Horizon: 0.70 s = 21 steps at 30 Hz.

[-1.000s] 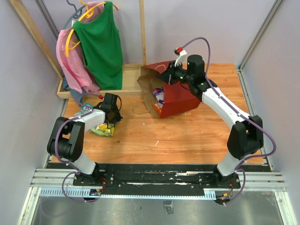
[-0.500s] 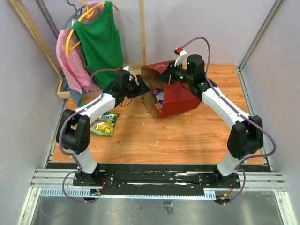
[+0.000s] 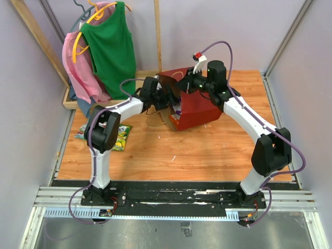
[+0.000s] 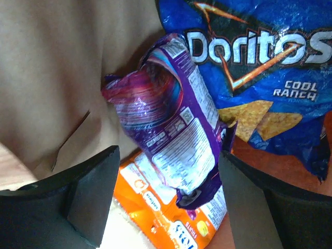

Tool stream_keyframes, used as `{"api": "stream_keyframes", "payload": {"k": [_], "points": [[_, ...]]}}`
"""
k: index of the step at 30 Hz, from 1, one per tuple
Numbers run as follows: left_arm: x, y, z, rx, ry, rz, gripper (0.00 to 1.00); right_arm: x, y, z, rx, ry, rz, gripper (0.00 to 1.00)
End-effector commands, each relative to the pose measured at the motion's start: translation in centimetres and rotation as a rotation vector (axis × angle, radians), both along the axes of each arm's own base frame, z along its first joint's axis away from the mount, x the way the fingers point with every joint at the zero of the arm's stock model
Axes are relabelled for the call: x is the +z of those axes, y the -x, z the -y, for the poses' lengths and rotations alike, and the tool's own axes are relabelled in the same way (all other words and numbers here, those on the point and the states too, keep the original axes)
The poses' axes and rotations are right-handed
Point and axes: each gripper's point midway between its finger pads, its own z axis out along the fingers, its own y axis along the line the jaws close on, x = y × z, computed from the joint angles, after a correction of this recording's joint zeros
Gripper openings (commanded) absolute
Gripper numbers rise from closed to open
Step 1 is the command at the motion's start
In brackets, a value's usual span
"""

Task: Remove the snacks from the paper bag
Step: Pick up the snack from the paper bag.

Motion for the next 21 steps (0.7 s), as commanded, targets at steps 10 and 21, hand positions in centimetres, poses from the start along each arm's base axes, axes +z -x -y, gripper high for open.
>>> {"api": "stream_keyframes", "payload": {"k": [10,21], "points": [[-3.0,-0.4,2.9,-0.029,0.080,-0.078,0.77,1.4,0.2,0.1,-0.007,0.002,0.046,0.01],[-1.5,-1.4,4.5,-0.029,0.192,-0.046,0.30,1.7,0.3,0.1,-0.004,-0.004,0.049,0.01]]}}
